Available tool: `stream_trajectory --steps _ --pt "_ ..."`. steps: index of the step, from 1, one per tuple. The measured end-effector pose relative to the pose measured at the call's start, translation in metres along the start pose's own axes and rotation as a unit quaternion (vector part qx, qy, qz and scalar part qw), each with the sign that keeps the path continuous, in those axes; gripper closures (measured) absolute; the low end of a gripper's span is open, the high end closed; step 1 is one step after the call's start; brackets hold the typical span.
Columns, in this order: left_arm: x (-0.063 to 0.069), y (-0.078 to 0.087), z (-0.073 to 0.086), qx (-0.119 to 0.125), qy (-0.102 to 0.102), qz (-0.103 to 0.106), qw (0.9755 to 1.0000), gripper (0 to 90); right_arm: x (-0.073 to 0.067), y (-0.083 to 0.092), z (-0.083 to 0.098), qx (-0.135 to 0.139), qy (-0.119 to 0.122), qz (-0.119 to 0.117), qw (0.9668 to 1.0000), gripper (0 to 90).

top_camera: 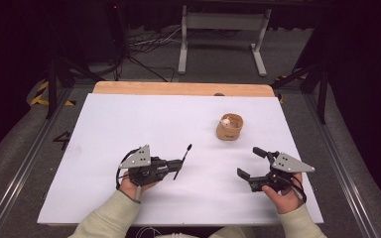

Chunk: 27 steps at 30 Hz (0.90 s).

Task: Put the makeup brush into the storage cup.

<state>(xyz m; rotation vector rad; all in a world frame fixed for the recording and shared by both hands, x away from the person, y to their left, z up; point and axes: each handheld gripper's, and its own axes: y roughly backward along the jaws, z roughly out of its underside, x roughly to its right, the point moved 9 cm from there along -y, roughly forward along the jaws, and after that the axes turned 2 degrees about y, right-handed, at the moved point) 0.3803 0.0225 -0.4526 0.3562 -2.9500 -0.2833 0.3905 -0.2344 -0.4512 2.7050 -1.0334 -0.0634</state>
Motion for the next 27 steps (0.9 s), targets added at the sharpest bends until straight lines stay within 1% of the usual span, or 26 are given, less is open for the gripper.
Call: stream_trajectory --steps 1,4,6,8,9,10,12,15,18,19,20,21,22,24,27 --pt "0.000 0.000 0.000 0.004 0.001 0.001 1.0000 84.6 -0.002 -0.001 -0.002 0.003 0.004 -0.003 1.0000 4.0" --pt "0.001 -0.001 0.000 0.005 0.001 0.002 1.0000 84.6 -0.009 -0.005 -0.010 0.005 0.008 -0.014 0.9999 4.0" --pt "0.001 -0.002 0.000 0.006 0.000 0.002 1.0000 84.6 -0.017 -0.009 -0.019 0.012 0.005 -0.031 0.9994 4.8" --pt "0.001 -0.003 0.000 0.005 -0.002 0.001 1.0000 84.6 -0.026 -0.015 -0.028 0.022 -0.005 -0.052 0.9984 5.9" --pt "0.001 -0.003 0.001 0.000 -0.002 0.000 1.0000 84.6 -0.026 -0.015 -0.028 0.022 -0.005 -0.052 0.9984 5.9" --pt "0.001 -0.003 0.002 -0.002 -0.003 -0.001 1.0000 84.6 -0.032 -0.019 -0.035 0.029 -0.009 -0.064 0.9975 7.0" --pt "0.001 -0.002 0.002 -0.002 -0.003 -0.001 1.0000 84.6 -0.045 -0.029 -0.047 0.034 0.004 -0.084 0.9959 8.6" --pt "0.002 -0.002 0.002 0.001 -0.001 0.000 1.0000 84.6 -0.060 -0.042 -0.059 0.036 0.016 -0.107 0.9935 11.5" --pt "0.002 -0.001 0.003 0.001 -0.002 -0.001 1.0000 84.6 -0.071 -0.054 -0.065 0.033 0.020 -0.126 0.9913 17.0" --pt "0.002 -0.001 0.003 0.000 -0.003 -0.001 1.0000 84.6 -0.074 -0.057 -0.066 0.031 0.020 -0.131 0.9907 19.7" --pt "0.002 -0.001 0.003 0.000 -0.003 -0.001 1.0000 84.6 -0.074 -0.057 -0.066 0.031 0.020 -0.131 0.9907 19.7" --pt "0.003 -0.001 0.003 0.001 -0.003 -0.001 1.0000 84.6 -0.076 -0.061 -0.066 0.028 0.018 -0.134 0.9904 21.9" --pt "0.003 0.000 0.002 0.000 -0.006 -0.002 1.0000 84.6 -0.079 -0.065 -0.067 0.026 0.014 -0.140 0.9897 23.9" --pt "0.004 0.000 0.001 0.000 -0.008 -0.003 1.0000 84.6 -0.086 -0.071 -0.069 0.028 0.006 -0.150 0.9882 28.7" --pt "0.004 0.000 0.001 0.000 -0.008 -0.003 1.0000 84.6 -0.094 -0.078 -0.073 0.026 0.008 -0.163 0.9863 33.3"
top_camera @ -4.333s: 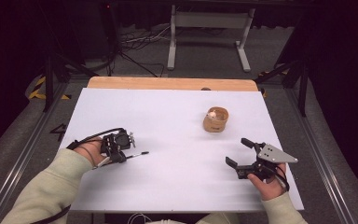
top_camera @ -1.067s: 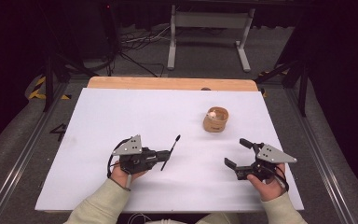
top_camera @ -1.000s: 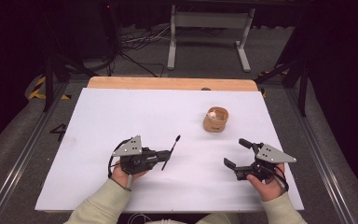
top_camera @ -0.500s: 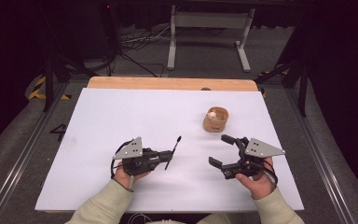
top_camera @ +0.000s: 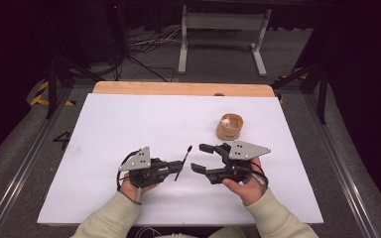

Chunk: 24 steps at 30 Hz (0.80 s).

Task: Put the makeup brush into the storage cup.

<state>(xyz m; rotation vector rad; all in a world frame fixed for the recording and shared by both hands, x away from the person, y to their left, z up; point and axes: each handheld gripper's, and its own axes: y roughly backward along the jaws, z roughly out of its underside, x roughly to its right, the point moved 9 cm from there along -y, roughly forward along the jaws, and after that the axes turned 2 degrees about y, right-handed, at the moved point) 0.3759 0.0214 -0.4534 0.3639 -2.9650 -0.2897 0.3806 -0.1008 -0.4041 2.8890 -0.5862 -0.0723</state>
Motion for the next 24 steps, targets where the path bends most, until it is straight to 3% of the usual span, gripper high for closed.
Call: stream_trajectory --steps 16,20,24 --pt "0.003 -0.003 0.001 -0.005 -0.003 0.001 1.0000 84.6 -0.004 -0.020 -0.001 -0.010 -0.017 -0.026 0.9995 69.8" --pt "0.003 -0.004 0.002 -0.008 -0.006 0.001 0.9999 84.6 -0.005 -0.021 -0.002 -0.008 -0.021 -0.032 0.9992 84.2" --pt "0.004 -0.003 0.002 -0.009 -0.013 0.001 0.9999 84.6 -0.007 -0.021 -0.003 -0.007 -0.036 -0.041 0.9985 85.6"
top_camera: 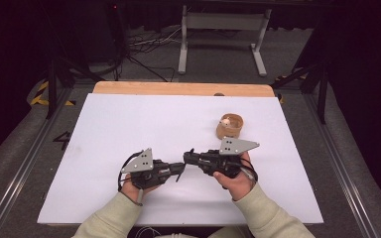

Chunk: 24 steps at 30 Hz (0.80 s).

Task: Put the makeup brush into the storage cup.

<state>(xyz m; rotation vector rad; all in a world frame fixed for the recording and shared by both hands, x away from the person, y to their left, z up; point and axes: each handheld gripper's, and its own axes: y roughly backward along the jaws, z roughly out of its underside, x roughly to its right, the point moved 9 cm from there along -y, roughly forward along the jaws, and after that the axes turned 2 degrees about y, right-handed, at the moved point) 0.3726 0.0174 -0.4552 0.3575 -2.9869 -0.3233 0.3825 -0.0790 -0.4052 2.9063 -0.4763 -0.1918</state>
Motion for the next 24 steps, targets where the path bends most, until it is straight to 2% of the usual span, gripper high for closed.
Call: stream_trajectory --steps 3,4,6,7,8,10,11,13,14,17,19,24 --pt "0.001 0.000 -0.001 0.000 0.006 0.008 1.0000 83.9 -0.001 0.001 -0.001 -0.001 -0.005 -0.005 1.0000 85.8" --pt "0.000 0.000 -0.002 -0.001 0.012 0.013 0.9998 76.7 -0.001 0.001 -0.002 0.000 -0.007 -0.007 1.0000 85.8" --pt "-0.001 -0.001 -0.003 -0.003 0.041 0.017 0.9990 52.3 0.001 0.004 -0.005 0.002 -0.004 -0.004 1.0000 85.8" --pt "-0.002 0.000 -0.004 -0.005 0.051 0.021 0.9985 44.0 0.002 0.005 -0.007 0.003 -0.004 -0.002 1.0000 85.8" --pt "-0.003 0.000 -0.005 -0.002 0.054 0.019 0.9983 38.1 0.003 0.007 -0.008 0.004 -0.003 0.001 1.0000 85.8" --pt "-0.005 0.001 -0.005 0.001 0.048 0.013 0.9988 29.3 0.004 0.008 -0.010 0.004 -0.002 0.003 1.0000 85.7" --pt "-0.007 0.002 -0.006 0.003 0.031 0.001 0.9995 29.3 0.006 0.010 -0.013 0.005 0.001 0.006 1.0000 85.7" --pt "-0.010 0.004 -0.008 0.006 0.023 -0.011 0.9997 22.1 0.009 0.014 -0.018 0.006 0.005 0.012 0.9999 85.7" --pt "-0.011 0.005 -0.009 0.009 0.028 -0.014 0.9995 17.6 0.011 0.017 -0.022 0.008 0.009 0.017 0.9998 85.7" --pt "-0.014 0.010 -0.012 0.012 0.027 -0.026 0.9993 13.3 0.017 0.023 -0.030 0.008 0.015 0.027 0.9995 85.7" --pt "-0.016 0.012 -0.012 0.012 0.028 -0.029 0.9991 12.3 0.020 0.024 -0.034 0.008 0.018 0.030 0.9994 85.7" --pt "-0.020 0.019 -0.011 0.011 0.032 -0.041 0.9986 10.0 0.038 0.036 -0.052 0.009 0.027 0.053 0.9982 85.7"
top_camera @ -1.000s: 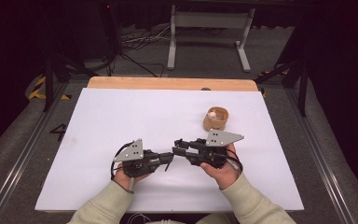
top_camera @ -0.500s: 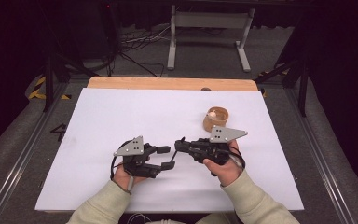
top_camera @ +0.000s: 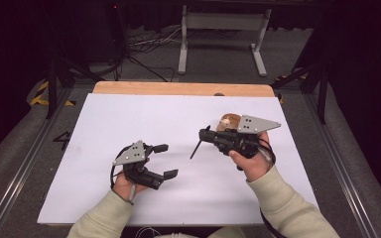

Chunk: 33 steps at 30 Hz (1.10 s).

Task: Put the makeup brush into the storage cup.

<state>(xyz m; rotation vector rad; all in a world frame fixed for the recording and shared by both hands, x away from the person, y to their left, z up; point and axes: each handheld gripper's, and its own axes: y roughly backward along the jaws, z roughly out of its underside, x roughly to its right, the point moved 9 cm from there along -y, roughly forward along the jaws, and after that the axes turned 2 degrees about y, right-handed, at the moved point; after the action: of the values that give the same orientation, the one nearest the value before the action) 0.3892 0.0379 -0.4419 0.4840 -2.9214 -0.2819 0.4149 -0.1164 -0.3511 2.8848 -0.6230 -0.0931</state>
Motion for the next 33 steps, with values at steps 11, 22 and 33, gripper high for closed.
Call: stream_trajectory --steps 11,22,33 --pt "-0.007 0.005 0.002 -0.002 0.008 -0.015 0.9999 7.8 0.031 0.014 -0.017 0.012 -0.005 0.049 0.9987 85.7" --pt "-0.012 0.009 0.003 -0.002 0.011 -0.026 0.9996 7.3 0.066 0.027 -0.026 0.019 -0.009 0.118 0.9928 85.6" --pt "-0.014 0.012 0.005 -0.003 0.009 -0.036 0.9993 6.5 0.094 0.043 -0.029 0.021 -0.019 0.184 0.9826 85.6"
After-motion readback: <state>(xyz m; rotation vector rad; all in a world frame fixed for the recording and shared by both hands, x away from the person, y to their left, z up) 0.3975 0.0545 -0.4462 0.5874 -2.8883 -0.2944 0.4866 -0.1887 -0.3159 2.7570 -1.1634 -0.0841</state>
